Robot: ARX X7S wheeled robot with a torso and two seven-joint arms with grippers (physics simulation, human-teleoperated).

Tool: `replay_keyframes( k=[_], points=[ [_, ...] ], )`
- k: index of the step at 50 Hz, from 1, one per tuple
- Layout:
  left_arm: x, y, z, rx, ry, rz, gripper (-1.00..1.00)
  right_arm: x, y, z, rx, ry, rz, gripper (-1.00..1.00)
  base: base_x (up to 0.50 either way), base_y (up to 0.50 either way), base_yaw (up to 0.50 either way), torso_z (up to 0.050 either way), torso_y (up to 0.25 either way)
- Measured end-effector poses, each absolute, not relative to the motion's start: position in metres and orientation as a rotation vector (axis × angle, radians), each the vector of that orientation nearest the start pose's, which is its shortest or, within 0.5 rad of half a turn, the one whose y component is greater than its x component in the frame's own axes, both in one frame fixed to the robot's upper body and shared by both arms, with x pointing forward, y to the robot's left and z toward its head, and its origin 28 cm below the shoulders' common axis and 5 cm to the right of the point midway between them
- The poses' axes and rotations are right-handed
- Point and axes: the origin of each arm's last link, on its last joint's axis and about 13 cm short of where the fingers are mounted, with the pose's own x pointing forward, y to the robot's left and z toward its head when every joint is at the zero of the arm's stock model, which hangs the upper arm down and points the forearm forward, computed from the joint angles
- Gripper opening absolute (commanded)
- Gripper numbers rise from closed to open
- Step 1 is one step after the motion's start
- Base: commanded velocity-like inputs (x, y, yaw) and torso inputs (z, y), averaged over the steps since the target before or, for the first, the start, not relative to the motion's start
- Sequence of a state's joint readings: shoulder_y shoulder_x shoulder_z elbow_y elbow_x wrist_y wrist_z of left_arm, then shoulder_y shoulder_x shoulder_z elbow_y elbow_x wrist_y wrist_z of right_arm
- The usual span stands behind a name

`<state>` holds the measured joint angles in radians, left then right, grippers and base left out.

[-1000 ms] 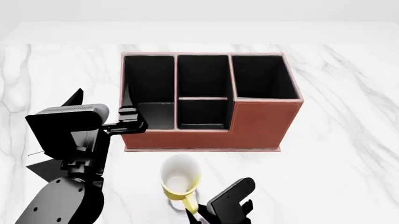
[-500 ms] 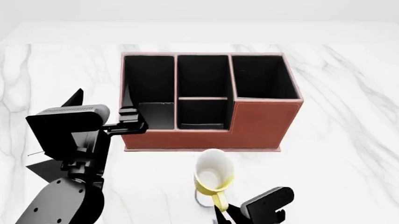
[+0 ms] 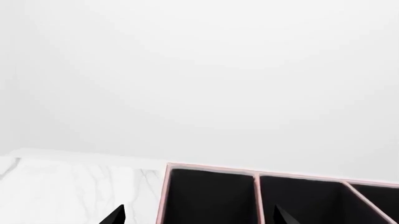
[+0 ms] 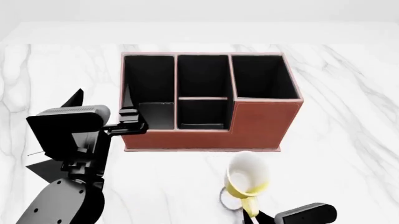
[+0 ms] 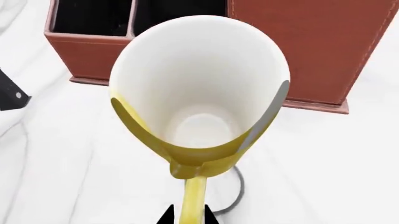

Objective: Pick up the yellow and white mug and place it to the right of the caddy.

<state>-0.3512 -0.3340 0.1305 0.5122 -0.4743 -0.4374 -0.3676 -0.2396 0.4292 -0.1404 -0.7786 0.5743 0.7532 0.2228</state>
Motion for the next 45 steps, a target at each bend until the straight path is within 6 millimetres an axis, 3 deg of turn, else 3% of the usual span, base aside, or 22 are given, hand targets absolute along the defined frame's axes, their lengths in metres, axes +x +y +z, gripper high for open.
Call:
replay_keyframes(
  k=[45],
  points=[
    [0.248,0.221,0.168,-0.088,-0.319,0.006,1.0,0.104,-0.156,0.09,0.091,0.322,0.025,-1.0,0.0,0.0,0.0,0.0,0.0]
  ],
)
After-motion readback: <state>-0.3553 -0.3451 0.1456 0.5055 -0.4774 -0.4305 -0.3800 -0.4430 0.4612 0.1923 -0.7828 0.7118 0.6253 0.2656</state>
